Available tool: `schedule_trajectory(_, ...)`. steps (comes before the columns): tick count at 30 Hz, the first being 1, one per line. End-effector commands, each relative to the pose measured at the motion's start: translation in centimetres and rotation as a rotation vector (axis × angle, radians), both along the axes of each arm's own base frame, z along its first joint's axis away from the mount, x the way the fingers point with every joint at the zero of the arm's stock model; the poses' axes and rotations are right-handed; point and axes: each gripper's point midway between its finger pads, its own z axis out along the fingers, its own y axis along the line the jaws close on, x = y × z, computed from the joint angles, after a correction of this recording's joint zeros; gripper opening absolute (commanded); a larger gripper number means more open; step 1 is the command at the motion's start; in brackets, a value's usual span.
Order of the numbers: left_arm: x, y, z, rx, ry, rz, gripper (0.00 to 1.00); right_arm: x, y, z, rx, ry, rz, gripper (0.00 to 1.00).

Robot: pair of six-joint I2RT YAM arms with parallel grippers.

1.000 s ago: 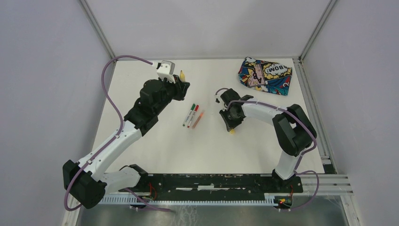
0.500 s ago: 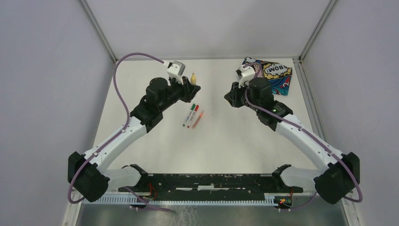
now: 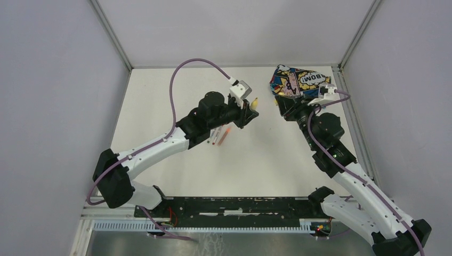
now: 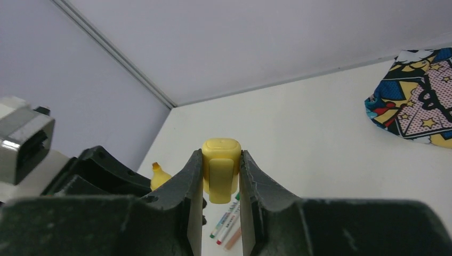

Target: Insert the pens into the pen caps

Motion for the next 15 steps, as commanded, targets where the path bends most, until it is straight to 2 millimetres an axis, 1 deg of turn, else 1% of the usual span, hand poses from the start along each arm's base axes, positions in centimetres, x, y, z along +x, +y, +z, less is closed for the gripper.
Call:
schedule_trajectory(1, 0.1, -1.3, 2.8, -0.015, -0.138, -0.043, 0.02, -0.5, 0.0, 3.2, 0.192, -0.078, 0.012, 0.03)
schedule_trajectory(8, -1.4, -1.5, 0.4, 0.057, -0.129, -0.051, 0.02, -0.6, 2.1, 2.9, 0.217, -0.060, 0.112, 0.04)
schedule_trajectory(11, -1.8, -1.8, -0.2, 0.096, -0.151, -0.061, 0.02, -0.4, 2.8, 2.6, 0.215, -0.049, 0.138, 0.04)
schedule_trajectory(15, -2.1, -2.0, -0.5, 0.110, -0.155, -0.068, 0.02, -0.4, 3.3, 2.5, 0.221, -0.044, 0.165, 0.04)
